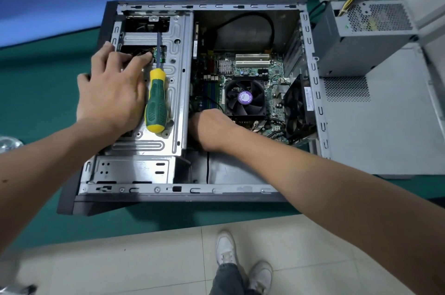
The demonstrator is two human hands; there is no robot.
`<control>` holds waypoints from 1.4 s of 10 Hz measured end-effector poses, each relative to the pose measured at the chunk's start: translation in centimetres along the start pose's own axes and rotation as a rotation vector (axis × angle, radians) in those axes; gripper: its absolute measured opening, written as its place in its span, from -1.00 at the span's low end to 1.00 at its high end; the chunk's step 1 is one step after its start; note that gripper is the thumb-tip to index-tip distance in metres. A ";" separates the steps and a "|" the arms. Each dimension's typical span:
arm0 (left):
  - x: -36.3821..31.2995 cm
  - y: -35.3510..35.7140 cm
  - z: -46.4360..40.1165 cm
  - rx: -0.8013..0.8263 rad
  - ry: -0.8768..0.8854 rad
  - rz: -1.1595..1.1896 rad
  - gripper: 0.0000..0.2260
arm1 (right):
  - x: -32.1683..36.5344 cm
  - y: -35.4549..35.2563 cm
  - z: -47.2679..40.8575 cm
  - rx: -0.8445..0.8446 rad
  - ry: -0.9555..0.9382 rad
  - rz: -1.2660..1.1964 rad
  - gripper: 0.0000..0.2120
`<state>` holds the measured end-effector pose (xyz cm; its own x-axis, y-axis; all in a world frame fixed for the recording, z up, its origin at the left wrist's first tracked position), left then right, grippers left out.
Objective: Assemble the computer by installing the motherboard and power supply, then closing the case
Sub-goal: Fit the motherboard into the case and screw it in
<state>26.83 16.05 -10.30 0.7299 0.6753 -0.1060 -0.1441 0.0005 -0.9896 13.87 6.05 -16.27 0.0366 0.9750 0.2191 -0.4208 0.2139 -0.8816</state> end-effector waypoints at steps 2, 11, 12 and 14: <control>0.0 -0.1 -0.1 -0.006 -0.002 0.004 -0.62 | 0.0 0.4 -0.8 0.047 0.049 0.030 -0.78; 0.1 -0.1 -0.3 -0.002 -0.009 0.010 -0.62 | 0.2 0.2 -0.6 0.018 0.029 -0.093 -0.77; 0.0 0.0 -0.3 0.003 -0.010 0.005 -0.62 | 0.1 0.0 -0.5 0.024 -0.006 -0.085 -0.90; 0.1 0.0 -0.3 0.007 -0.012 -0.004 -0.62 | 0.0 0.4 -0.8 0.069 -0.052 -0.102 -0.67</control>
<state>27.04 15.89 -10.33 0.7223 0.6842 -0.1009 -0.1458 0.0081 -0.9893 14.43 6.15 -16.96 0.0360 0.9435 0.3295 -0.4784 0.3058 -0.8232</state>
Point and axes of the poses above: each hand's wrist, its own z-axis away from the middle knuckle, its own y-axis out of the palm, x = y × z, the point moved 4 cm from there along -z, towards the middle knuckle, and after that the axes turned 8 degrees about x, right-handed, at the moved point
